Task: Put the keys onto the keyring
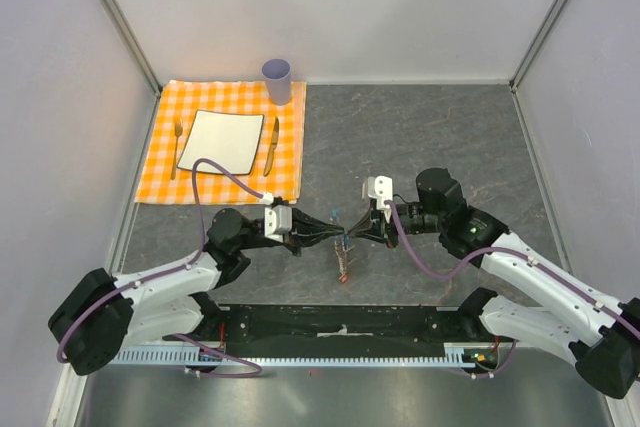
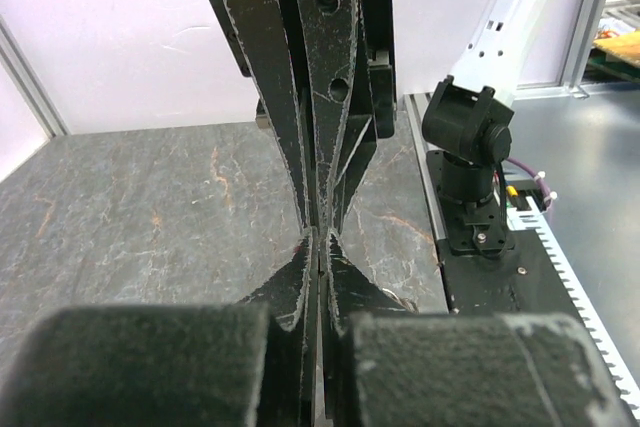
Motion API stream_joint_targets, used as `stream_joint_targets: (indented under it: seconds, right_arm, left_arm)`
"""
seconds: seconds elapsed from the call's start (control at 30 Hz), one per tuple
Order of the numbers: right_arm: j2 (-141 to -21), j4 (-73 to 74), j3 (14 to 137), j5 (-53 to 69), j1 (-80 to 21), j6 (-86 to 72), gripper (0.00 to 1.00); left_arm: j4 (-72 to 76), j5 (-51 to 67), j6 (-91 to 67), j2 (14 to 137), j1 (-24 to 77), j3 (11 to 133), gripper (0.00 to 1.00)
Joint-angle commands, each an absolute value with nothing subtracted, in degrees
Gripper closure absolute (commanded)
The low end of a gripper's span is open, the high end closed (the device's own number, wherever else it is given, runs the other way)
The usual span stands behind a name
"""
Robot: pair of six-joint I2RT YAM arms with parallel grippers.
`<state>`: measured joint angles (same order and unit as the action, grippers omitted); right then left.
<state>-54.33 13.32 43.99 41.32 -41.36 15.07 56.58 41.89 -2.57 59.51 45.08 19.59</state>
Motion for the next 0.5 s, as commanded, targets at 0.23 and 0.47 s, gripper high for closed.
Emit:
stream_joint_targets:
  seconds: [0.23, 0.47]
  right_arm:
    - [-52.0, 5.0, 40.9, 40.1, -41.2, 10.9, 1.00]
    - [-51.0, 13.6, 45.4, 35.6, -41.2, 14.9, 1.00]
  left_arm:
    - [70.2, 40.6, -7.7, 61.2, 44.9, 19.6, 0.98]
    - [47.7, 35.4, -0.1, 53.2, 45.0, 21.4, 0.86]
